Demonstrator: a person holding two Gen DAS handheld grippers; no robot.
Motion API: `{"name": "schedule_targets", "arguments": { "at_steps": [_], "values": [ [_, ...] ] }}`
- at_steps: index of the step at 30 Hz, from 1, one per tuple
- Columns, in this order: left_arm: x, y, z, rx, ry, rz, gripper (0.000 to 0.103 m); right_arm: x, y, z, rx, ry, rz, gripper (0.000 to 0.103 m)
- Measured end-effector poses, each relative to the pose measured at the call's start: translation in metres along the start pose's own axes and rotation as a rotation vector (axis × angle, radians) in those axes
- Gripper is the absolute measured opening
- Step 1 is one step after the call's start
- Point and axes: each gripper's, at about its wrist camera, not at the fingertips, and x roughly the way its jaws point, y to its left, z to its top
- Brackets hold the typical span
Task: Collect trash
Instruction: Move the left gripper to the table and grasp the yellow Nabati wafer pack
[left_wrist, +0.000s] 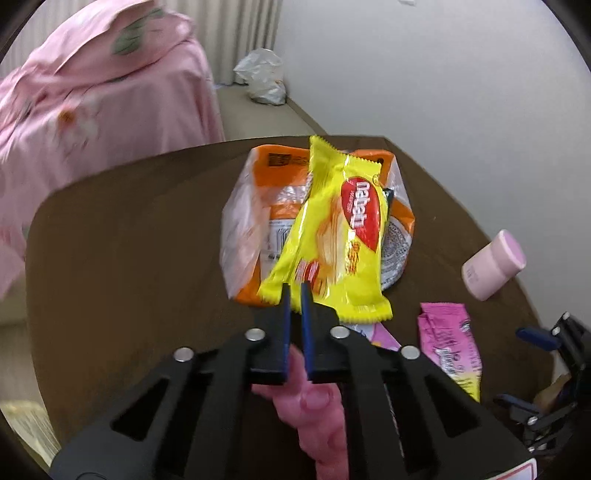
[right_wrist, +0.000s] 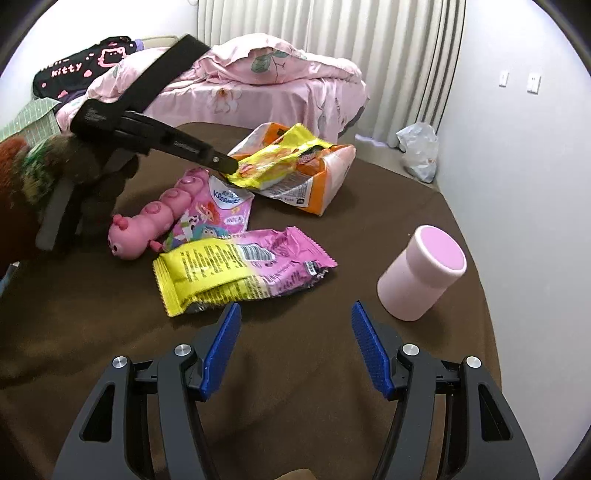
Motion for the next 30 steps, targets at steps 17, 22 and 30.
{"name": "schedule_targets", "arguments": {
  "at_steps": [17, 22, 30],
  "values": [
    [0.008, -0.023, 0.051, 0.067, -0.076, -0.073, 0.054, -0.01, -0.013, -0.004, 0.103, -0.045, 0.1, 0.059],
    [0.061, -0.022, 0.063, 0.012, 0.135, -0.09, 0.053, -0.009, -0.024, -0.008, 0.136, -0.036, 0.116, 0.059],
    [0.04, -0.01, 0.06, -0.083, 0.112, -0.065, 0.011, -0.008, -0.016, -0.01, 0.106, -0.041, 0.119, 0.059]
  ]
}}
